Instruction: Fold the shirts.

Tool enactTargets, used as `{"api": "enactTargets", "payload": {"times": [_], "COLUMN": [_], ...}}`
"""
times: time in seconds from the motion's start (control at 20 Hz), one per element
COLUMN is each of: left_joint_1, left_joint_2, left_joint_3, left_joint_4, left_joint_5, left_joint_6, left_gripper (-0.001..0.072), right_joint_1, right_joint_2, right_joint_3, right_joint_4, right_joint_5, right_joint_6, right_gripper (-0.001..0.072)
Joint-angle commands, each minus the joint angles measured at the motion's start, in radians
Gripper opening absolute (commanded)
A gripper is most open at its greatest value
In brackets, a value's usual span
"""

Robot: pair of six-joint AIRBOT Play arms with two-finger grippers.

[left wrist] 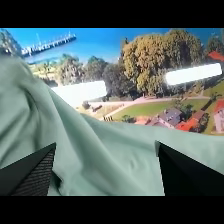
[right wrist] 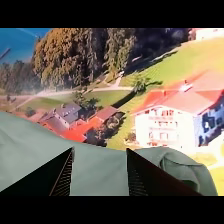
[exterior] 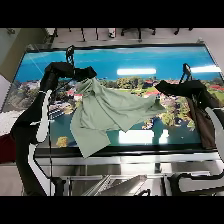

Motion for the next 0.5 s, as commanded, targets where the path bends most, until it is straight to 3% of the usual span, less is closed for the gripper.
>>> {"api": "enactTargets", "payload": {"times": [0.0,0.05,0.1,0.2,0.3,0.45], "left_joint_1": [0.047,0.08,0.118,0.193,0.249,0.288], "left_joint_2": [0.057,0.082,0.11,0.172,0.253,0.368], "left_joint_3": [-0.009,0.001,-0.005,-0.065,-0.221,-0.531], "left_joint_4": [-0.001,0.0,0.003,0.006,0.01,0.011], "left_joint_5": [0.154,0.244,0.329,0.497,0.582,0.508], "left_joint_6": [-0.034,-0.035,-0.043,-0.069,-0.069,-0.064], "left_gripper": [0.0692,0.0692,0.0691,0.0691,0.0691,0.0691], "right_joint_1": [-0.093,-0.142,-0.188,-0.267,-0.303,-0.293], "right_joint_2": [-0.003,-0.003,-0.004,-0.01,-0.031,-0.089], "right_joint_3": [0.054,0.06,0.061,0.06,0.052,0.034], "right_joint_4": [-0.069,-0.105,-0.139,-0.218,-0.28,-0.288], "right_joint_5": [-0.203,-0.283,-0.345,-0.442,-0.498,-0.546], "right_joint_6": [-0.003,-0.002,-0.002,-0.002,0.007,0.008], "right_gripper": [0.0392,0.0435,0.0551,0.0569,0.0569,0.0568]}}
